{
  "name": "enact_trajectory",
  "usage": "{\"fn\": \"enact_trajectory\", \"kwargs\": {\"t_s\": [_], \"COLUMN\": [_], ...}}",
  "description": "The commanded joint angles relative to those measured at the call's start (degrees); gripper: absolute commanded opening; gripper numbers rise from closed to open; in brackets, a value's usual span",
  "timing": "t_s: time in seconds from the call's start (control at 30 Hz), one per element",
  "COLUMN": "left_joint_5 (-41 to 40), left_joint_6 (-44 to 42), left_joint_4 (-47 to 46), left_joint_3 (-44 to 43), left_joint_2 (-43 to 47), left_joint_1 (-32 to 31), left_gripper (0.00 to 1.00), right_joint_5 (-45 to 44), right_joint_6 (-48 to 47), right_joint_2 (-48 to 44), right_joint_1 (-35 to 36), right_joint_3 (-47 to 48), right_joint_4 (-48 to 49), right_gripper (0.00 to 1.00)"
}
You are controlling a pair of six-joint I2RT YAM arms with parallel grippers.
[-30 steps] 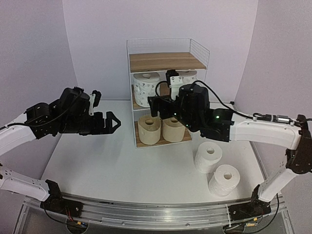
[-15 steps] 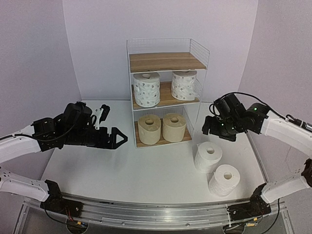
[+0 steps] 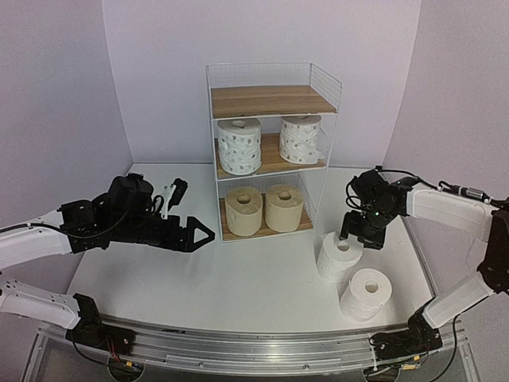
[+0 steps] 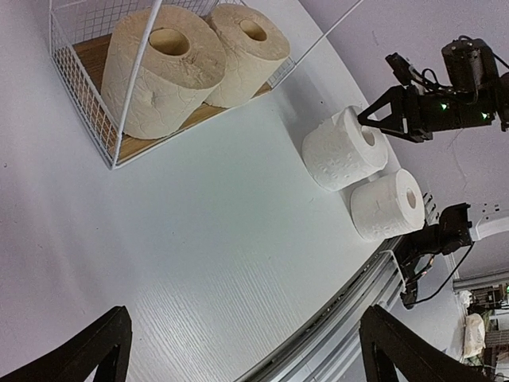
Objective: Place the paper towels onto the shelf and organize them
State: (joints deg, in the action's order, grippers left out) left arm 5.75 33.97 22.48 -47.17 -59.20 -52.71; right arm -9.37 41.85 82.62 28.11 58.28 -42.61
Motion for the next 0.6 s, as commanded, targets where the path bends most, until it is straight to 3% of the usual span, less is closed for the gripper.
{"fn": "enact_trajectory", "kwargs": {"t_s": [0.0,0.17,0.57], "left_joint_5": [2.35,7.15,12.36], "left_joint_6": [-3.81,-8.61,-13.21], "left_joint_4": [-4.71,-9.29,-14.57], "left_joint_3": [1.31,2.94,1.66], "left_joint_2": [0.07,0.18,-4.37], "left_joint_1": [-0.03,-0.03,-0.03], "left_gripper": [0.99,1.00,0.99], "right_joint_5": [3.27,4.00,10.05], "right_joint_6": [-0.99,-2.62,-5.45], "right_joint_2": [0.18,0.28,-5.84], "right_joint_1": [-0.23,-0.25,-0.23], "right_joint_3": [-2.75,-4.21,-6.61], "right_joint_4": [0.96,1.74,1.65], "right_gripper": [0.69,0.53,0.63]}}
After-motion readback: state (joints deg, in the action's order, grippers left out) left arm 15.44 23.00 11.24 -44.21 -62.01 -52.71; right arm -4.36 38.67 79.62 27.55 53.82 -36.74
